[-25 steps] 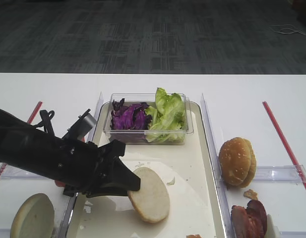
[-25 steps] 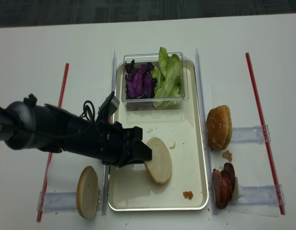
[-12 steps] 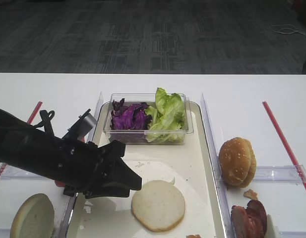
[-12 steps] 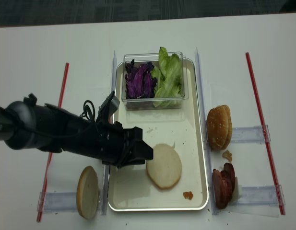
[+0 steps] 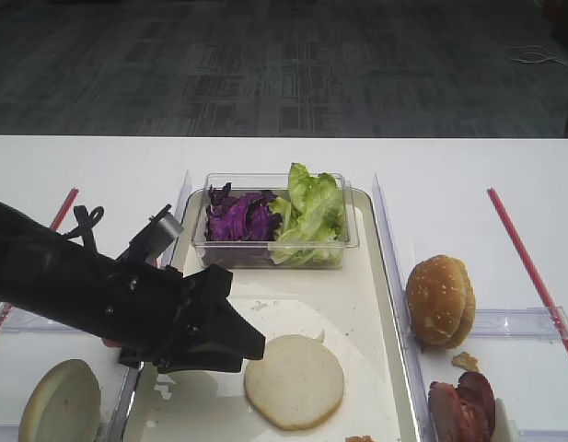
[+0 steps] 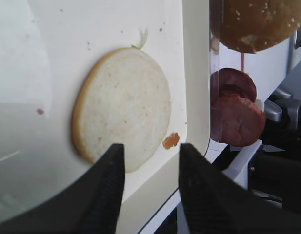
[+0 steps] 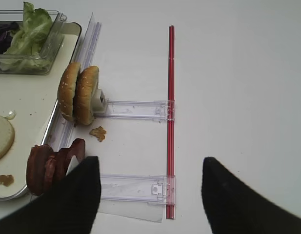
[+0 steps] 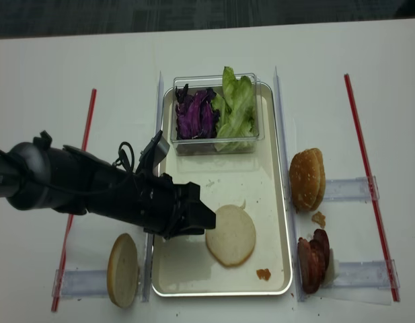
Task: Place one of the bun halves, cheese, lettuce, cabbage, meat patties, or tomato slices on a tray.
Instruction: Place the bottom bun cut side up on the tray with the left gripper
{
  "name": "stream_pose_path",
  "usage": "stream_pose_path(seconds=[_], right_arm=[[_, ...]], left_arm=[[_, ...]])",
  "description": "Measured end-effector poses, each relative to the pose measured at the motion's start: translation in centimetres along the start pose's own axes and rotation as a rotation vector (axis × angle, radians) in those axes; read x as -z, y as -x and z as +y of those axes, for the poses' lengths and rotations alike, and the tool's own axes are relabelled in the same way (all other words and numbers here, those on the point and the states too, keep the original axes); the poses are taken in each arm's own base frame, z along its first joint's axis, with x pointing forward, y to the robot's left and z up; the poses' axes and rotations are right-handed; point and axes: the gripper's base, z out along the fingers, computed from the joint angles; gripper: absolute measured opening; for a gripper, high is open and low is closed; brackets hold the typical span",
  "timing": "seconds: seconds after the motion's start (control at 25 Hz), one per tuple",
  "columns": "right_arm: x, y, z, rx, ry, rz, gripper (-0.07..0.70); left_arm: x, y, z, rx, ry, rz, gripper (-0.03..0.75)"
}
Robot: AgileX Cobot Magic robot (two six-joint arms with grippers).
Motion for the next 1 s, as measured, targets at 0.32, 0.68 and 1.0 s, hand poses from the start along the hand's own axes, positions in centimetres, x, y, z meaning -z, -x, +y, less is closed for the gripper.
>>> stream_pose_path(seconds=[0.32,0.68,1.0], right_arm=[[0.0,0.0,0.0,0.0,0.0,0.0,0.469],[0.0,0.0,0.0,0.002,0.0,0.0,0.47],[0.0,0.0,0.0,0.002,0.0,0.0,0.47]], left_arm=[[0.5,-0.2,-0.8,-0.036,-0.017,0.01,0.26],[3.2,0.3,-3.6,-0.142,0.091,0.015,0.26],[5.6,1.4,-6.2,-0.216,0.209,0.047,0.26]])
